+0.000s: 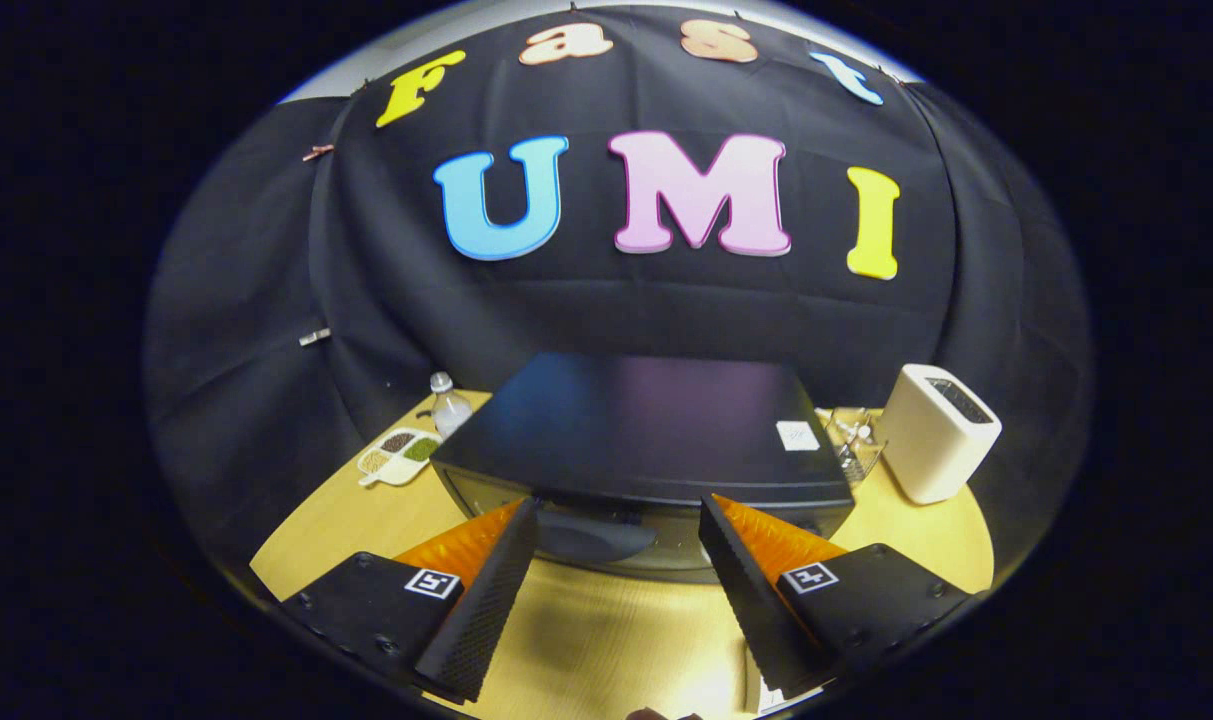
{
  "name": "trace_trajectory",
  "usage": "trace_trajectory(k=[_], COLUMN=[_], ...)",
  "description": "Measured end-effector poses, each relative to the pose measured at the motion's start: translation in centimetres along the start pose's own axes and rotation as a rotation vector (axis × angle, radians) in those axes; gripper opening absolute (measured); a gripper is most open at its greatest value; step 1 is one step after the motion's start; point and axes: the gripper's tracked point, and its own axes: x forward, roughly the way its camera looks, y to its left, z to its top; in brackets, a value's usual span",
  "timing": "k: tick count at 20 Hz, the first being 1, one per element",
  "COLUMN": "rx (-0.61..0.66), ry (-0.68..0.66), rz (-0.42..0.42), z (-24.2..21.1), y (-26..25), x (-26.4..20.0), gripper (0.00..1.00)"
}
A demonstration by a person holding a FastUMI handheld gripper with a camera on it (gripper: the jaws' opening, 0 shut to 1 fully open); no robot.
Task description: Open the toaster oven, put the food inside, and close the toaster oven door.
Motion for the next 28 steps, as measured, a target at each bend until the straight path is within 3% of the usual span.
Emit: trace_trajectory(k=[6, 15, 20, 28], rx=[-0.024, 0.076, 0.07, 0.058], ry=[-0.205, -0.296, -0.287, -0.298], rz=[-0.069, -0.232, -0.26, -0.221], z=[6.8, 7.3, 7.3, 8.5], y=[-3.2, -8.8, -9.9, -8.2], x=[-7.4, -16.9, -17.5, -16.8], gripper=[1.0, 1.0, 1.0, 1.0])
